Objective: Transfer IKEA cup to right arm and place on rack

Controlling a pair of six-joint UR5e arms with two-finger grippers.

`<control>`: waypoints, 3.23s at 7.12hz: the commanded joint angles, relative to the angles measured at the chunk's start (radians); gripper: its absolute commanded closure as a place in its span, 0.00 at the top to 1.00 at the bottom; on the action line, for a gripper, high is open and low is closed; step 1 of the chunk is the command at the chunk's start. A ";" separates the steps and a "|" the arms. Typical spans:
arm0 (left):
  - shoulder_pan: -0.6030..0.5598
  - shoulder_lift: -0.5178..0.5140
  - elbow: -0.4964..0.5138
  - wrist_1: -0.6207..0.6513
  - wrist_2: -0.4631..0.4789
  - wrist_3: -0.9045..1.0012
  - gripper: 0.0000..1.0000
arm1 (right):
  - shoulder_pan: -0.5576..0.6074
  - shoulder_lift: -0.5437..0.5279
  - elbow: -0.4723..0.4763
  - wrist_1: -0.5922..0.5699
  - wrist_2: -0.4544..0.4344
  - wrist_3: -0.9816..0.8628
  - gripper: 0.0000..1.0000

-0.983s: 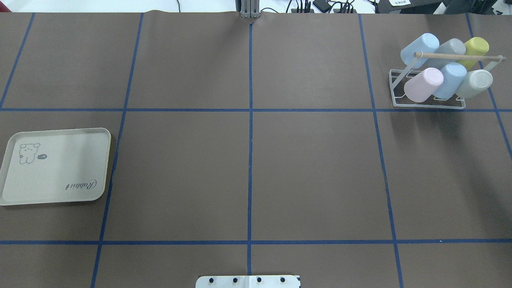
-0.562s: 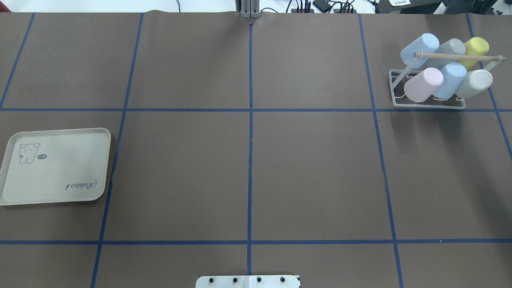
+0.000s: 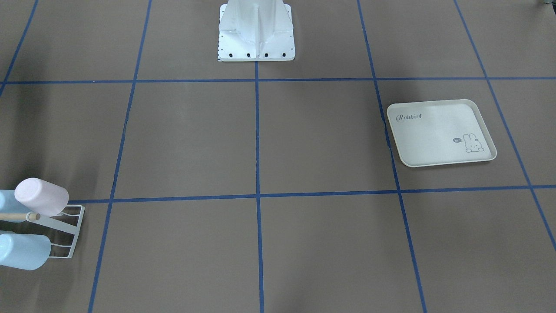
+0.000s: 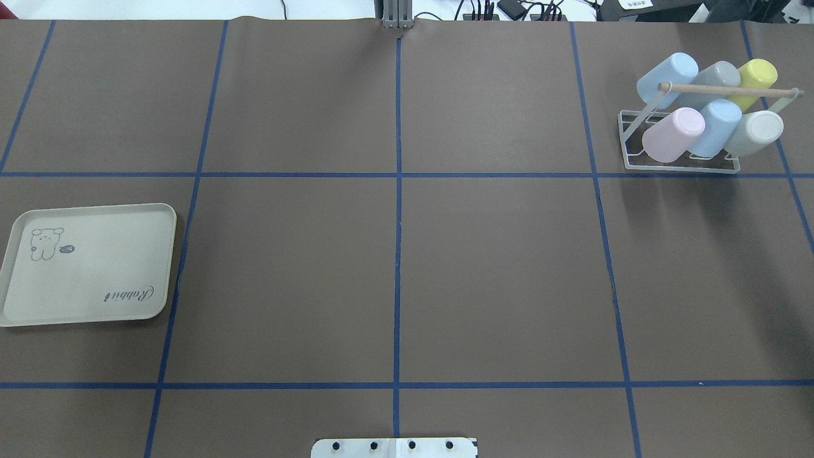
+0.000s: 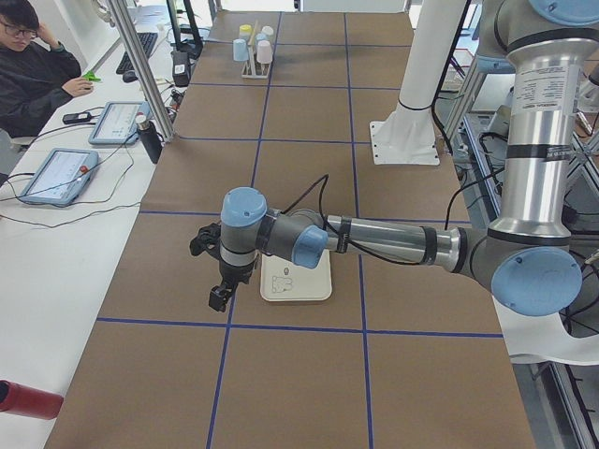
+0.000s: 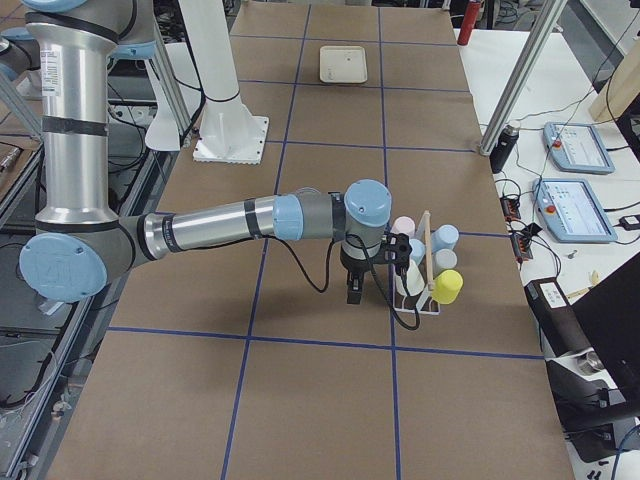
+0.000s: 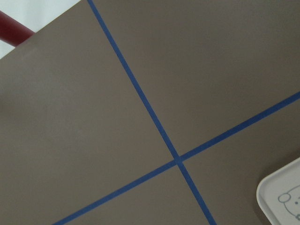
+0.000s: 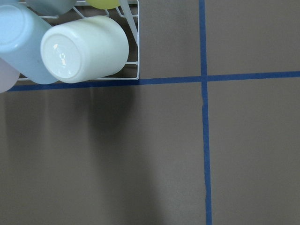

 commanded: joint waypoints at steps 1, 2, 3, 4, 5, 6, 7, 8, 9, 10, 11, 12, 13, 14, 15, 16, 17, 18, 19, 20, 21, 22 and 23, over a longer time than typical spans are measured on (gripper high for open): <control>-0.016 0.018 0.003 0.011 -0.132 0.001 1.00 | 0.015 -0.027 -0.009 -0.001 0.004 -0.106 1.00; -0.019 0.015 0.004 0.011 -0.131 -0.001 1.00 | 0.028 -0.031 -0.050 0.005 -0.002 -0.159 1.00; -0.024 0.015 0.004 0.011 -0.131 -0.004 1.00 | 0.047 -0.030 -0.075 0.006 -0.002 -0.205 1.00; -0.027 0.015 0.003 0.011 -0.132 -0.007 1.00 | 0.059 -0.030 -0.092 0.006 -0.003 -0.228 1.00; -0.032 0.015 0.003 0.011 -0.129 -0.008 1.00 | 0.070 -0.028 -0.101 0.008 -0.005 -0.228 1.00; -0.032 0.015 0.003 0.010 -0.126 -0.010 1.00 | 0.079 -0.028 -0.102 0.006 -0.005 -0.228 1.00; -0.032 0.015 0.004 0.010 -0.126 -0.010 1.00 | 0.084 -0.031 -0.102 0.006 -0.006 -0.227 1.00; -0.032 0.016 0.004 0.010 -0.126 -0.008 1.00 | 0.085 -0.033 -0.103 0.006 -0.008 -0.227 1.00; -0.033 0.016 0.006 0.008 -0.124 -0.008 1.00 | 0.090 -0.033 -0.102 0.008 -0.009 -0.225 1.00; -0.035 0.016 0.006 0.007 -0.123 -0.007 1.00 | 0.098 -0.031 -0.102 0.008 -0.011 -0.225 1.00; -0.053 0.013 0.001 0.007 -0.071 -0.011 1.00 | 0.099 -0.031 -0.102 0.008 -0.012 -0.225 1.00; -0.055 0.018 0.004 0.010 -0.021 -0.010 1.00 | 0.099 -0.031 -0.102 0.008 -0.014 -0.224 1.00; -0.058 0.021 0.010 0.013 -0.023 -0.011 1.00 | 0.099 -0.030 -0.103 0.008 -0.014 -0.221 1.00; -0.058 0.043 0.017 0.017 -0.025 -0.011 1.00 | 0.099 -0.030 -0.103 0.008 -0.014 -0.221 1.00; -0.058 0.060 0.015 0.017 -0.028 -0.013 1.00 | 0.108 -0.025 -0.103 0.008 -0.017 -0.221 1.00; -0.059 0.064 0.017 0.017 -0.066 -0.020 1.00 | 0.110 -0.024 -0.102 0.008 -0.031 -0.221 1.00; -0.059 0.064 0.007 0.017 -0.098 -0.098 1.00 | 0.110 -0.027 -0.103 0.008 -0.048 -0.221 1.00; -0.058 0.059 0.003 0.016 -0.098 -0.109 1.00 | 0.110 -0.028 -0.105 0.008 -0.060 -0.221 1.00; -0.058 0.048 0.003 0.016 -0.097 -0.111 1.00 | 0.110 -0.027 -0.114 0.010 -0.060 -0.221 1.00; -0.058 0.045 0.003 0.016 -0.091 -0.111 1.00 | 0.110 -0.025 -0.138 0.058 -0.060 -0.219 1.00; -0.059 0.045 0.003 0.016 -0.092 -0.111 1.00 | 0.110 -0.015 -0.170 0.078 -0.060 -0.218 1.00; -0.059 0.045 0.003 0.016 -0.091 -0.111 1.00 | 0.110 -0.013 -0.172 0.079 -0.059 -0.216 1.00; -0.059 0.044 0.003 0.016 -0.091 -0.111 1.00 | 0.110 -0.013 -0.169 0.079 -0.051 -0.213 1.00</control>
